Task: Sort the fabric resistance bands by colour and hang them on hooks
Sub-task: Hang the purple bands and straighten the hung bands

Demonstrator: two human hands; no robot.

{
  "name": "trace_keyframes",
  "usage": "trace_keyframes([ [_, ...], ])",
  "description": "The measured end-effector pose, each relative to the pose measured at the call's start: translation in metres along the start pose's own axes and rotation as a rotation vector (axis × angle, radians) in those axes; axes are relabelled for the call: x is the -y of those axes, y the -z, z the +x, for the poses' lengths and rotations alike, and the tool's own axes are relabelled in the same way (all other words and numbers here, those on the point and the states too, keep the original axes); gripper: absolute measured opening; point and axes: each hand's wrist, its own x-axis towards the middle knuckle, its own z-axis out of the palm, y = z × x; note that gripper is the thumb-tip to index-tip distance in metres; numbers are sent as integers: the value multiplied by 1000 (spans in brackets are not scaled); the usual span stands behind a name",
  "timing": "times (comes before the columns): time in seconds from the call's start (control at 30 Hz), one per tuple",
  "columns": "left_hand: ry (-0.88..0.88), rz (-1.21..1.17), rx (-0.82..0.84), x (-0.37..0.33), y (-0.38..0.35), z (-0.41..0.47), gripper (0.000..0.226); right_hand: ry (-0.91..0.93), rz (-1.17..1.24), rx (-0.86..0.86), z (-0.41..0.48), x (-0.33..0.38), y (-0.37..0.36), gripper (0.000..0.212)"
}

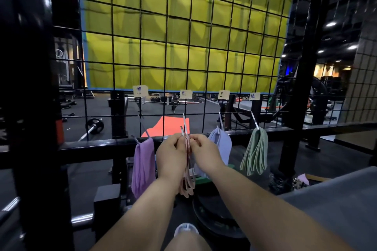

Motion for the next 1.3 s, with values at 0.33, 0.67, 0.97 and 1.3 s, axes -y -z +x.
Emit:
trace_keyframes([
  [0.33,35,20,34,-1,8,2,21,-21,6,-1,-3,2,-2,21],
  [0.67,-24,27,-4,-5,21,-9,20,42,-53,-108,-9,12,2,27],
  [0.97,-208,-38,-444,8,70,-5,17,302,-49,-50,-19,45,-32,16],
  [1.3,101,-42,-146,32,93,8,28,196,-221,106,-12,58,-77,31],
])
